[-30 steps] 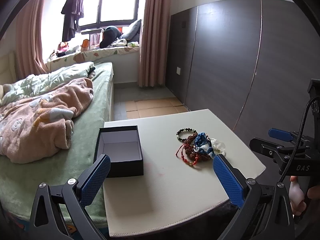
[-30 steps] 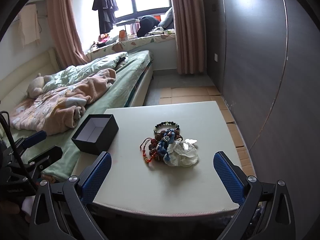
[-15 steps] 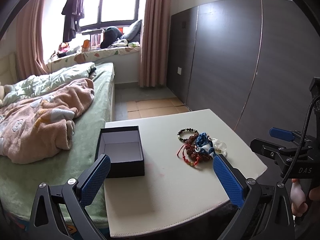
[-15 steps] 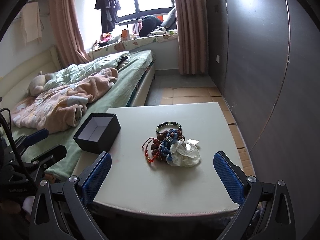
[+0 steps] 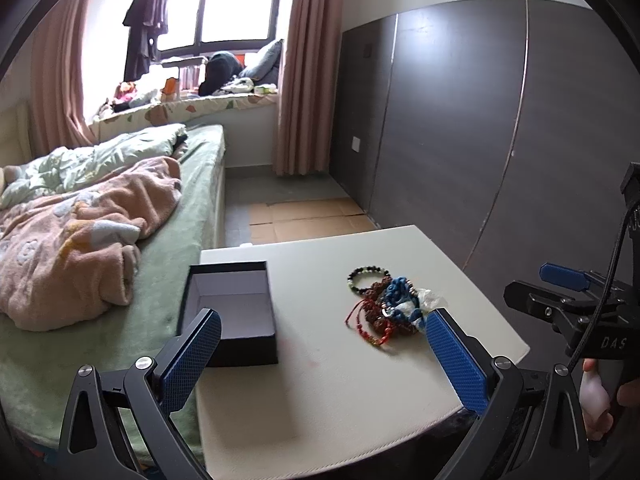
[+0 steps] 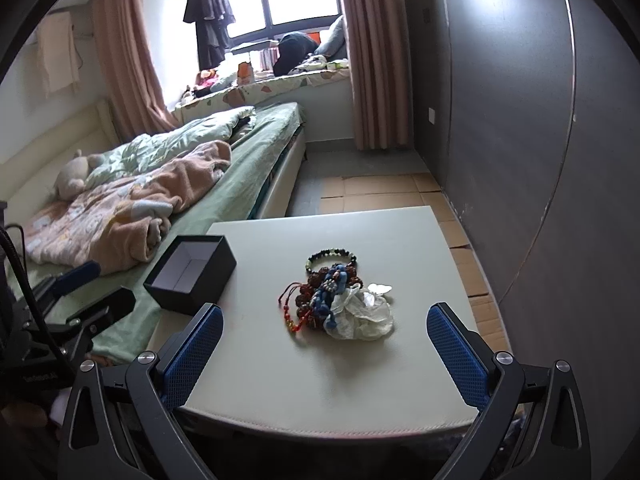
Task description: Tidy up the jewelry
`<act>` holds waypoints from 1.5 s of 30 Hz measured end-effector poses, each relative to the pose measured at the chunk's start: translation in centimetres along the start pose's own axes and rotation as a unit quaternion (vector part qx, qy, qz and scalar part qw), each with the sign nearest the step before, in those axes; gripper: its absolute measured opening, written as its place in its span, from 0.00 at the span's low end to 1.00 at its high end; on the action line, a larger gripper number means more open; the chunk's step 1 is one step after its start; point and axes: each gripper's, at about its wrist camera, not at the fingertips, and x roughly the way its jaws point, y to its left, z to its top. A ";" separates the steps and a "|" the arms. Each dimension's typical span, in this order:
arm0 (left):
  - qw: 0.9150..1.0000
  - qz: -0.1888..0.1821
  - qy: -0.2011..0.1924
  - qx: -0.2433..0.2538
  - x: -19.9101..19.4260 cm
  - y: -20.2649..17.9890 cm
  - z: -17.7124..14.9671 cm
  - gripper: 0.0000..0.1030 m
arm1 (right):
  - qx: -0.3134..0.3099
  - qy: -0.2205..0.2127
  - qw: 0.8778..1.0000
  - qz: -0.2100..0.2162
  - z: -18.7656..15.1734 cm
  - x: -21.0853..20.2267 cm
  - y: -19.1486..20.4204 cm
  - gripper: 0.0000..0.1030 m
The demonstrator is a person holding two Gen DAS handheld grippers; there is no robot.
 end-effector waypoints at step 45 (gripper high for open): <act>0.975 -0.145 0.159 -0.054 18.5 -6.0 -0.6 0.22 | 0.321 0.125 0.938 0.044 0.1 11.1 -11.0 0.73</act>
